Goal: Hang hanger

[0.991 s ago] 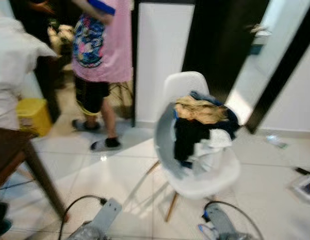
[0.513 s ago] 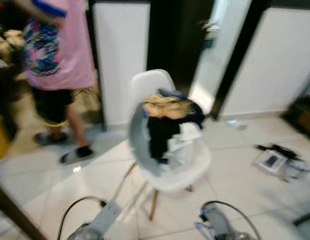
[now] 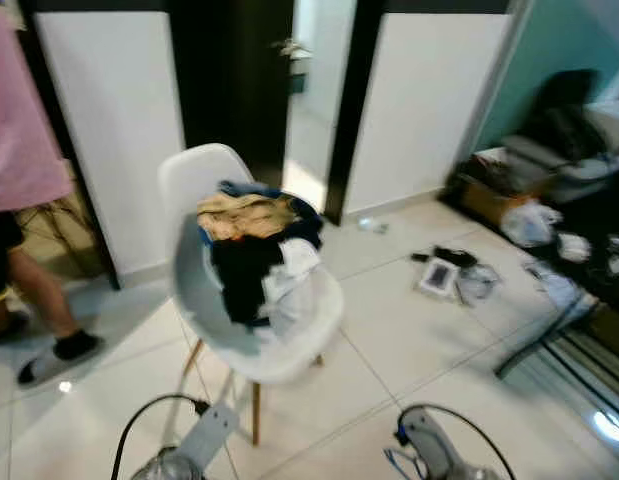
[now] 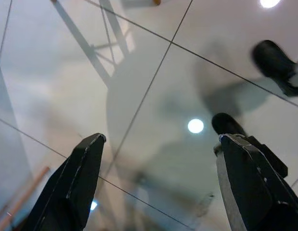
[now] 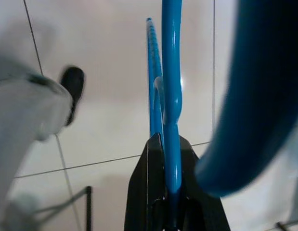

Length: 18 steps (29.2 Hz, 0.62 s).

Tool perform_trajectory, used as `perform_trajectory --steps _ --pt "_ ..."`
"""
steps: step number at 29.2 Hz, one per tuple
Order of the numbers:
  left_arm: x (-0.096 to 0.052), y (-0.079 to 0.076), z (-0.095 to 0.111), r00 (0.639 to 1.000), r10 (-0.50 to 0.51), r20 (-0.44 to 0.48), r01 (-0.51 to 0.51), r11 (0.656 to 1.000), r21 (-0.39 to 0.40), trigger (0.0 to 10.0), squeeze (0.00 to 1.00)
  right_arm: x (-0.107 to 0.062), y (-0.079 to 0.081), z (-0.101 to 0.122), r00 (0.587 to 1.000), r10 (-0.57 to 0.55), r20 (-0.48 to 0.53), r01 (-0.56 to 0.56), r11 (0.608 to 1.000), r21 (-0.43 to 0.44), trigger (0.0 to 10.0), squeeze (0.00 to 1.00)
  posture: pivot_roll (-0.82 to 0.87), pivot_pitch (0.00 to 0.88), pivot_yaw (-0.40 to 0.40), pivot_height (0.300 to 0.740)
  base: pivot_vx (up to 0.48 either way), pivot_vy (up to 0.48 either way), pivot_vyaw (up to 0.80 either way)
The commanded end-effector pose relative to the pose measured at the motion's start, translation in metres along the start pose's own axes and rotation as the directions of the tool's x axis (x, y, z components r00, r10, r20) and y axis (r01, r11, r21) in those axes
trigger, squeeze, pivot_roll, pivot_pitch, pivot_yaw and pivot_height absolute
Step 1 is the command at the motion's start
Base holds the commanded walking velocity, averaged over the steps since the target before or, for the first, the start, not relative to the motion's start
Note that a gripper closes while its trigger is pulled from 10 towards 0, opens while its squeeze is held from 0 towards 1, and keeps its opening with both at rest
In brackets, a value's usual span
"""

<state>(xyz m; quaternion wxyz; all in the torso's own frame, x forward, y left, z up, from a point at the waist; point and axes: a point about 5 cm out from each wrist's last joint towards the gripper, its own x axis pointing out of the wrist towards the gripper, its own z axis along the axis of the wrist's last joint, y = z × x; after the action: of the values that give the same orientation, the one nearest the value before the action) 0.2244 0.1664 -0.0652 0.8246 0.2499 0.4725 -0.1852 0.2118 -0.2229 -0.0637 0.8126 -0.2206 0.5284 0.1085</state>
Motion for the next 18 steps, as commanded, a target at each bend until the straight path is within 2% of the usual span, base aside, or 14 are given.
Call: perform_trajectory --steps 1,5,18 --pt "0.0001 -0.0002 0.0013 1.0 -0.001 0.001 0.001 1.0 0.013 10.0 0.0 -0.0004 -0.0025 0.0011 1.0 -0.008 0.008 0.008 1.0 -0.002 10.0 0.0 0.0 0.0 -0.013 0.74 0.0 0.0 -0.8" --pt "-0.0001 0.0018 0.0014 1.0 0.013 0.0 -0.013 1.0 -0.019 10.0 0.0 -0.0001 0.0001 0.0052 0.999 0.004 0.036 -0.004 1.0 0.012 10.0 0.0 0.0 0.0 -0.013 0.74 0.0 -0.086 0.0" --pt "0.0 0.0014 0.0013 1.0 0.012 -0.001 -0.012 0.999 -0.036 10.0 0.0 0.0003 0.0029 0.0058 0.999 0.017 0.042 -0.018 1.0 0.009 10.0 0.0 0.0 0.0 -0.013 0.74 0.0 -0.44 0.0"
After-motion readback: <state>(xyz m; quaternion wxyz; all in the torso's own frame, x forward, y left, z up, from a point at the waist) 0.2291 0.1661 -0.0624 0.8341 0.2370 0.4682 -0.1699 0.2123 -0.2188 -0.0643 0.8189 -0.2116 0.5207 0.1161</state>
